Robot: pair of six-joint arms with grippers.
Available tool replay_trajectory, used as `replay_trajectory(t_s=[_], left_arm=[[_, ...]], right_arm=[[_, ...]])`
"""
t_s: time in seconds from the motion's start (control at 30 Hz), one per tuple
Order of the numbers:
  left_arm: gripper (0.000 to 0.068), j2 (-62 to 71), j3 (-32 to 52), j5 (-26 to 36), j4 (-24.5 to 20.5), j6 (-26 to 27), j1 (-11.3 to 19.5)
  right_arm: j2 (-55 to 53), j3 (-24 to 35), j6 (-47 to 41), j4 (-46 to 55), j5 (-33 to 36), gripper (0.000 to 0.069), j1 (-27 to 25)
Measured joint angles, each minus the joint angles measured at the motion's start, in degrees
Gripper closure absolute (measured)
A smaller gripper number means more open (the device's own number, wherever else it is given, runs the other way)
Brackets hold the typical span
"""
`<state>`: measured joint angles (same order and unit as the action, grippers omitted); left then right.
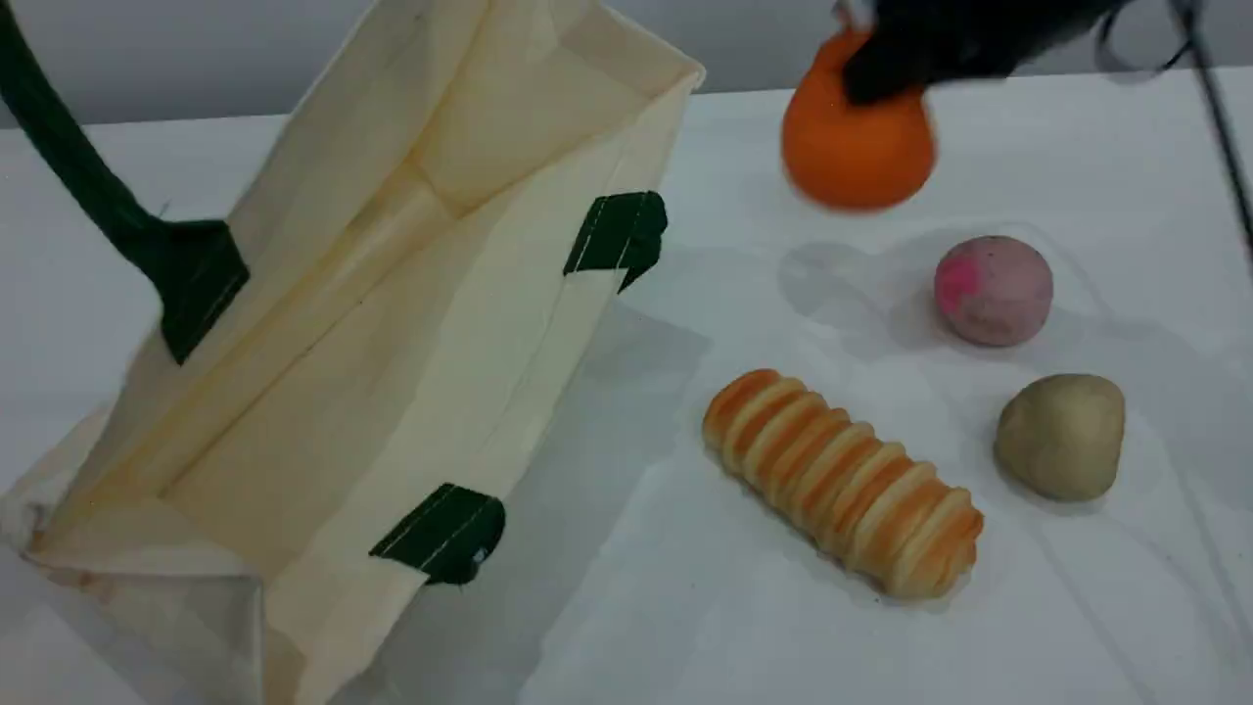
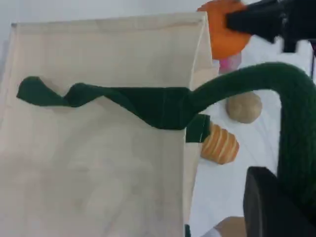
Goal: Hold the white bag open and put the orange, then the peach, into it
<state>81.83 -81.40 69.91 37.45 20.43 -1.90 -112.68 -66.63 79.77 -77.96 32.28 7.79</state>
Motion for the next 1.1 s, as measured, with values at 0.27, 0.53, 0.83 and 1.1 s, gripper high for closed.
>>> replay_trajectory(t_s=[0.27,0.53,0.83,1.1], left_arm=[[0.061,3.31,-0.86,-1.33,1.72,-0.11,-0.06],[0.061,3.86,-5.1,0.05,4.84,-0.11,-0.2],[0.061,3.86,-5.1,0.09,4.71,0.28,-2.85],[0.061,3.86,-6.93,0.11,5.65,0.28,-2.85]], right_arm=[[14.65,0.0,-9.41,7.74,10.74,0.0671,-2.11],[21.94,0.0,-12.68,7.74,19.32,0.0671,-2.05],[21.89,0.0,-13.38,7.71,23.09,0.0671,1.25],[21.71,0.0,-13.38,7.71,19.58,0.0671,10.35]])
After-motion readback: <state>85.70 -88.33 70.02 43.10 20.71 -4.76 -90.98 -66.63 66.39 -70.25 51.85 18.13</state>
